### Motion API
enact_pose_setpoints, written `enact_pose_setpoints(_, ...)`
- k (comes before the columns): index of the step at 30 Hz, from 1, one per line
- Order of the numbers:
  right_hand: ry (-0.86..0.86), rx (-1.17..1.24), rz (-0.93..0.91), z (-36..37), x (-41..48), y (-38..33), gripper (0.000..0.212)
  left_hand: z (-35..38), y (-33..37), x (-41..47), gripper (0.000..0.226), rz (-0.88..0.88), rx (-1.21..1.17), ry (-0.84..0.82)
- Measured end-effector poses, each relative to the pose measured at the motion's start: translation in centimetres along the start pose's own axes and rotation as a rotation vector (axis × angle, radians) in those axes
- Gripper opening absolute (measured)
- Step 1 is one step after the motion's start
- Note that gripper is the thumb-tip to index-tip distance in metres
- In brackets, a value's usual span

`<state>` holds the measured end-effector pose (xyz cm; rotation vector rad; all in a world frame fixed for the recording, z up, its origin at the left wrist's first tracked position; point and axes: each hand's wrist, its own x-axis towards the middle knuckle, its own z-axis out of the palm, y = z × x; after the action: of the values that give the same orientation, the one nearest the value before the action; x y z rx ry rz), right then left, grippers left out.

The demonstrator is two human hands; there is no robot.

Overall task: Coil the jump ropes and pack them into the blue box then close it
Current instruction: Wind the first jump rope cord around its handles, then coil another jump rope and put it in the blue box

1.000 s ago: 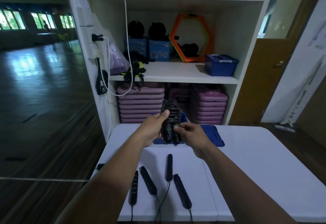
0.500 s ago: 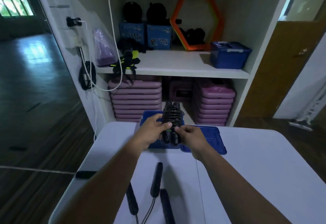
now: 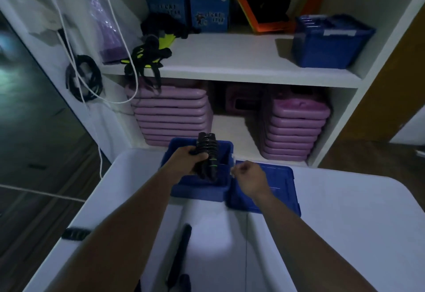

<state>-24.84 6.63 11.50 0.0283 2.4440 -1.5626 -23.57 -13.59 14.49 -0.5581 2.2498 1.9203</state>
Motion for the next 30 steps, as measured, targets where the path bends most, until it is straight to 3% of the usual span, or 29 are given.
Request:
enact_pose_setpoints(5, -0.064, 0.019, 0.094, 1.2, 2.3, 3.3, 0.018, 0.7, -1.7, 4.7, 0.010, -0.126, 0.151, 0.014)
enact_pose_setpoints(14, -0.163, 0.352, 0.246, 2.3, 3.4, 6.0, 0.011, 2.5, -5.5, 8.9, 0.026, -0.200, 0.511, -0.102)
enact_pose_setpoints(19, -0.182, 0.401, 0.290, 2.4, 3.7, 6.0, 0.012, 3.1, -7.3, 9.7, 0.012, -0.210, 0.615, -0.134)
enact_pose_setpoints(24, -0.169, 0.438, 0.320, 2.6, 3.6, 6.3, 0.012, 3.2, -8.0, 10.7, 0.038, -0.217, 0.880, -0.190)
enact_pose_setpoints(30, -0.127, 0.464, 0.333, 3.0, 3.3, 6.4, 0.013, 3.4, -8.2, 11.1, 0.040, -0.183, 1.032, -0.237)
